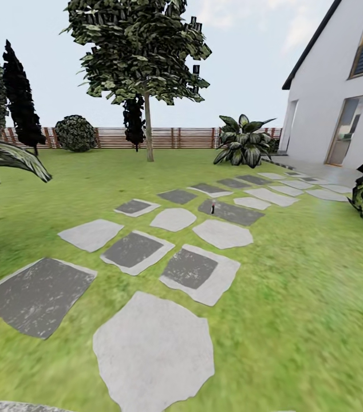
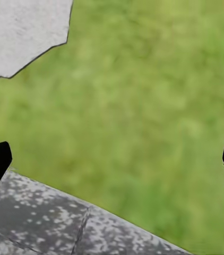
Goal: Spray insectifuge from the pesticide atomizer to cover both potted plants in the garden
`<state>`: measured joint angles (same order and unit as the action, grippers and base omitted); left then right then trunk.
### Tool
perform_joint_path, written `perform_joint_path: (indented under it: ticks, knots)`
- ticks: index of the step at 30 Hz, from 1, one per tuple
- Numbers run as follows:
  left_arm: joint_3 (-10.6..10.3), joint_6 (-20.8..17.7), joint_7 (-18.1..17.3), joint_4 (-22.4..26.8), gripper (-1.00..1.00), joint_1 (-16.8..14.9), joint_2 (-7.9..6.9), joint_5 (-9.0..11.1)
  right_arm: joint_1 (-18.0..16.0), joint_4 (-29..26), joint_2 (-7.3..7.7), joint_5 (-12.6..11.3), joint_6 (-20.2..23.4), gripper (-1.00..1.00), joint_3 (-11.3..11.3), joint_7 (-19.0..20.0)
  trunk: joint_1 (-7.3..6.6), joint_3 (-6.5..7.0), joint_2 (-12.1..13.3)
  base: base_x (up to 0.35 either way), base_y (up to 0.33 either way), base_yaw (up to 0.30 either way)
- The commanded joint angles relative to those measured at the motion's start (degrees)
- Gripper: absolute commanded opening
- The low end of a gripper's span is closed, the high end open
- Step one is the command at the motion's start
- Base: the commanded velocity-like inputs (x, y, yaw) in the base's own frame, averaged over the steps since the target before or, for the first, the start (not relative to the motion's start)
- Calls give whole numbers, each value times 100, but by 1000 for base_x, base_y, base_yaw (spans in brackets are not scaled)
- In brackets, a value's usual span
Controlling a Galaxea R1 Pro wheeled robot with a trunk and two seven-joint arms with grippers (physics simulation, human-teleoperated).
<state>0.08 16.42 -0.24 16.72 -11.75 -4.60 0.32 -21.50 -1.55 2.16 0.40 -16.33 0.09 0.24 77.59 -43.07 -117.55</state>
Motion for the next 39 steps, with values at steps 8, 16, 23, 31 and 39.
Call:
perform_joint_path:
  ticks: [8,16,23,31,39]
  knots:
    - [0,19,-3,-3,100,-3,-3,3,-4,6,-2,4,-19,100,0,6,3,-6,-2,336,0,0]
    - [0,19,-3,-2,100,-3,-1,3,-4,6,-3,4,-19,100,0,3,3,-6,-2,337,0,0]
    - [0,19,-3,-2,100,-3,2,3,-4,6,-2,4,-19,100,0,4,3,-6,-2,337,0,0]
    - [0,19,-2,-2,100,-4,-3,3,-4,6,-2,4,-19,100,0,4,3,-6,-2,336,0,0]
    - [0,19,-3,-2,100,-3,-6,3,-4,6,-4,4,-19,100,0,4,3,-6,-2,337,0,0]
